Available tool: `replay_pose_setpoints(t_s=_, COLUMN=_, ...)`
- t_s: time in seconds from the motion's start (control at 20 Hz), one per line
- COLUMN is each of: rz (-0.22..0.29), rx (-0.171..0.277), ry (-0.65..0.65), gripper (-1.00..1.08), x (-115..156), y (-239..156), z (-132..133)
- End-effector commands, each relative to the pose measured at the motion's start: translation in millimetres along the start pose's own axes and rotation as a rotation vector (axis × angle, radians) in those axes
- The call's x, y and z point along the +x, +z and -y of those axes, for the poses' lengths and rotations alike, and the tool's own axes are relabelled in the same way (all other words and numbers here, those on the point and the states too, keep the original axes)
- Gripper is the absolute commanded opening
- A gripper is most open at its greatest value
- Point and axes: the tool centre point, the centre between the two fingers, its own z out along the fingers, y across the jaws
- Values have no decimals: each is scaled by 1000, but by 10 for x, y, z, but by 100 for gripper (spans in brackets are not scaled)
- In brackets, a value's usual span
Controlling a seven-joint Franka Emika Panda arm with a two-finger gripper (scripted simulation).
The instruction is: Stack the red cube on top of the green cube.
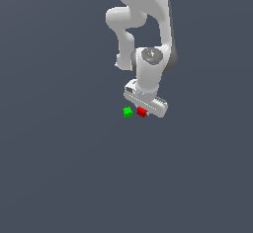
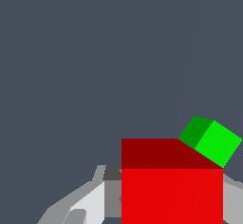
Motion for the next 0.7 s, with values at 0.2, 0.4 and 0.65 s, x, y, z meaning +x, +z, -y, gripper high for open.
replay_pose_setpoints(t_s=0.2, rz=0, rx=0, ry=1, gripper=-100, x=-9, y=114, z=-233)
replay_pose_setpoints(t_s=0.4, rz=0, rx=0, ry=1, gripper=-100, x=-19, y=250, z=-501)
replay_pose_setpoints(t_s=0.65, rz=0, rx=-1, ry=1, gripper=-100, x=-24, y=393, z=-776)
